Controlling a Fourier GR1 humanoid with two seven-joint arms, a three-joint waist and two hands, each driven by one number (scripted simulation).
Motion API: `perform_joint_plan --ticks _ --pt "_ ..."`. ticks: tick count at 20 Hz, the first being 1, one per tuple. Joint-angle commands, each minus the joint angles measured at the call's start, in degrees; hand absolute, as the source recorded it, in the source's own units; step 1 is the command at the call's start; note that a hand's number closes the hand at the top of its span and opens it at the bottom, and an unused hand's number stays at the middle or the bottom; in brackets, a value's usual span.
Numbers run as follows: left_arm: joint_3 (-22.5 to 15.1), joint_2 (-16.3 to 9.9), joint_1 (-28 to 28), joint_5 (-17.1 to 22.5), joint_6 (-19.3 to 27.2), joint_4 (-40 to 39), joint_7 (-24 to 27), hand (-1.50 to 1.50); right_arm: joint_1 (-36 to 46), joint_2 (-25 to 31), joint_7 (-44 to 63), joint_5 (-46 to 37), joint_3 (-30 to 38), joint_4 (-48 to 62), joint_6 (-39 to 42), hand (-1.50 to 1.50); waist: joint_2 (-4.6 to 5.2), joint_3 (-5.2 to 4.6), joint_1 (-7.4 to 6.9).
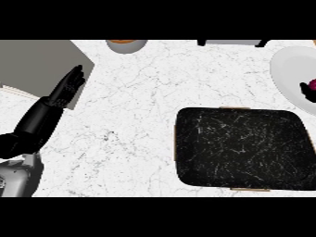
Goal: Pick the cupcake from the tray and place it in the plate
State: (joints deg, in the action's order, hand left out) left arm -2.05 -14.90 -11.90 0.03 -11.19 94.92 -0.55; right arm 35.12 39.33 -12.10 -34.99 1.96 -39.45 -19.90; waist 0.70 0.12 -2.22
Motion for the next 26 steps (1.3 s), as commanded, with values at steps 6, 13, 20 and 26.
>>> perform_joint_plan --ticks 6,13,20,26 --pt "-0.9 0.9 -0.7 -0.7 -0.3 0.8 -0.4 0.00 9.1 0.5 -2.7 -1.7 2.7 23.4 2.9 -1.50 0.68 0.16 -1.46" --pt "0.8 0.0 -2.1 0.5 -1.7 -1.8 0.4 0.00 8.5 -1.7 -15.1 2.5 7.9 26.0 -2.5 -1.50 1.04 0.32 -1.29" --pt "0.1 0.8 0.1 -1.5 -0.4 -0.7 2.0 0.00 9.2 0.2 -29.1 9.6 14.5 26.3 4.9 -1.50 0.39 0.21 -0.20" --pt "1.5 0.0 -0.8 0.3 -1.3 -0.2 -1.2 0.00 12.7 3.6 -28.5 18.6 22.3 29.5 23.6 -1.50 0.13 0.16 0.20"
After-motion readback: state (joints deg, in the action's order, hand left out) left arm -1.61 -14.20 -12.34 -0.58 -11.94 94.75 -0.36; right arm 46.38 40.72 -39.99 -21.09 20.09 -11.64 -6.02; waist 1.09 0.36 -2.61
